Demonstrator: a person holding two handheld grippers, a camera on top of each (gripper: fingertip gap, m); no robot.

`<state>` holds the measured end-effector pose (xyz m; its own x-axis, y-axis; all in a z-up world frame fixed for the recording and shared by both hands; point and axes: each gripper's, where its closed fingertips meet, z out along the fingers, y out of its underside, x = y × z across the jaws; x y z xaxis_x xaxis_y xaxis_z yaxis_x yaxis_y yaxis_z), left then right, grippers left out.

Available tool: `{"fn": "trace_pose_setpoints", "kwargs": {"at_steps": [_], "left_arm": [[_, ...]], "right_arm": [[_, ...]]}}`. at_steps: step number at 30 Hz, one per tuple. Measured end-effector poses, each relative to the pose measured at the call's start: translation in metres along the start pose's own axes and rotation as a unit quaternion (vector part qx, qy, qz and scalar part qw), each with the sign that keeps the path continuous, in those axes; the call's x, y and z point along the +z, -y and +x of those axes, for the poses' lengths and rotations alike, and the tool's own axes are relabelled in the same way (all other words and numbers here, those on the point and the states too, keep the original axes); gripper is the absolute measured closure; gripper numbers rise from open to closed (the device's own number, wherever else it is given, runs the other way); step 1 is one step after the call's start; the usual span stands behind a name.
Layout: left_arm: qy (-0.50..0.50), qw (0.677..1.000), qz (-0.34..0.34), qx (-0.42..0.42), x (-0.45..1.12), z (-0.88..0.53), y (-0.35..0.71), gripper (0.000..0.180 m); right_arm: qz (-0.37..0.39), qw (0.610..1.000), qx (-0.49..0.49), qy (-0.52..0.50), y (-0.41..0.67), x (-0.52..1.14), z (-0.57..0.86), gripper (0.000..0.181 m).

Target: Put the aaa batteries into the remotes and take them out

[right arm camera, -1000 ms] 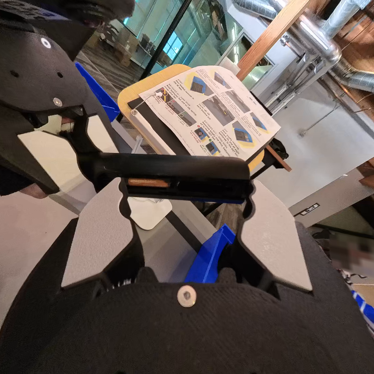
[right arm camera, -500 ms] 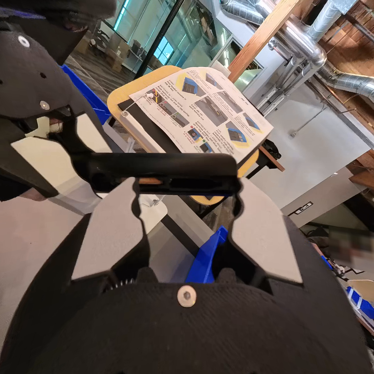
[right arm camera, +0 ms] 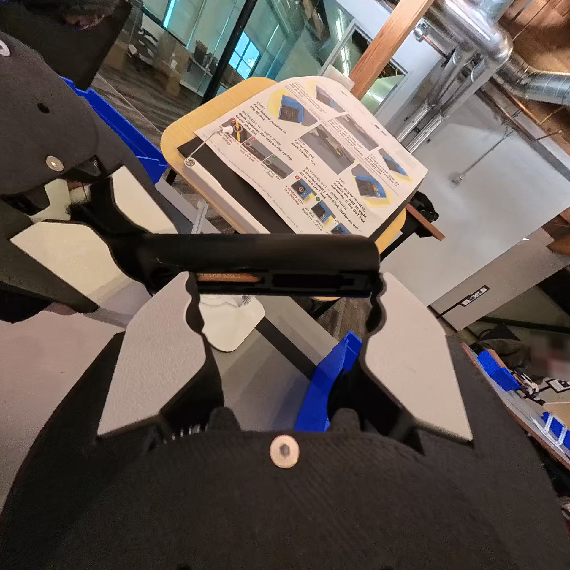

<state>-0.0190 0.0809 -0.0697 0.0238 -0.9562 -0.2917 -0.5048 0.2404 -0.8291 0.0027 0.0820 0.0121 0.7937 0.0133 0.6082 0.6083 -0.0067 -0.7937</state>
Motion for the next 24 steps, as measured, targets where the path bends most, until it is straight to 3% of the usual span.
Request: {"fn": "trace_pose_setpoints", "kwargs": {"at_steps": [3,4,5,6,7,8,9,10,11,14,18,20,24], "left_arm": [[0.019,1.000,-0.004,0.013,0.000,-0.004,0.000,0.155],[0.026,0.999,-0.008,0.018,0.000,-0.006,-0.001,0.155],[0.008,1.000,0.000,0.005,0.000,-0.001,0.000,0.153],[-0.012,0.999,0.022,-0.023,0.000,0.009,0.010,0.145],[0.001,0.999,0.030,-0.025,0.001,0.012,0.016,0.139],[0.028,0.999,0.026,-0.009,0.000,0.004,0.016,0.145],[0.031,0.999,0.026,-0.019,-0.002,-0.007,0.012,0.153],[0.013,0.999,0.027,-0.038,-0.004,-0.012,0.008,0.153],[0.009,0.999,0.022,-0.035,-0.005,-0.016,0.006,0.153],[-0.032,0.996,0.038,-0.070,-0.004,-0.017,0.003,0.154],[-0.145,0.974,0.093,-0.147,-0.010,-0.004,0.008,0.153],[-0.192,0.961,0.115,-0.164,-0.019,0.005,0.015,0.153],[-0.270,0.932,0.161,-0.182,-0.043,0.030,0.029,0.152]], "right_arm": [[0.002,1.000,0.005,-0.006,-0.001,0.000,0.001,0.076],[0.004,1.000,0.006,-0.015,0.000,-0.003,0.004,0.088],[0.016,0.999,0.014,-0.031,0.003,-0.007,0.013,0.114],[0.034,0.999,-0.013,0.018,0.008,-0.005,-0.006,0.174],[0.039,0.997,-0.045,-0.042,0.015,-0.004,-0.002,0.181],[0.048,0.994,-0.056,-0.079,0.018,-0.003,-0.001,0.181],[0.049,0.997,-0.037,-0.051,0.015,-0.001,-0.007,0.179],[0.052,0.998,-0.008,0.028,0.012,-0.001,-0.024,0.164],[0.038,0.998,0.025,0.040,0.007,0.001,-0.023,0.148],[0.048,0.998,0.018,0.024,0.007,-0.004,-0.012,0.151],[0.010,0.997,0.066,0.037,-0.002,-0.005,-0.003,0.105],[-0.002,0.994,0.091,0.053,-0.007,-0.006,-0.006,0.101],[0.072,0.940,0.291,0.162,0.016,-0.015,-0.022,0.115]]}}
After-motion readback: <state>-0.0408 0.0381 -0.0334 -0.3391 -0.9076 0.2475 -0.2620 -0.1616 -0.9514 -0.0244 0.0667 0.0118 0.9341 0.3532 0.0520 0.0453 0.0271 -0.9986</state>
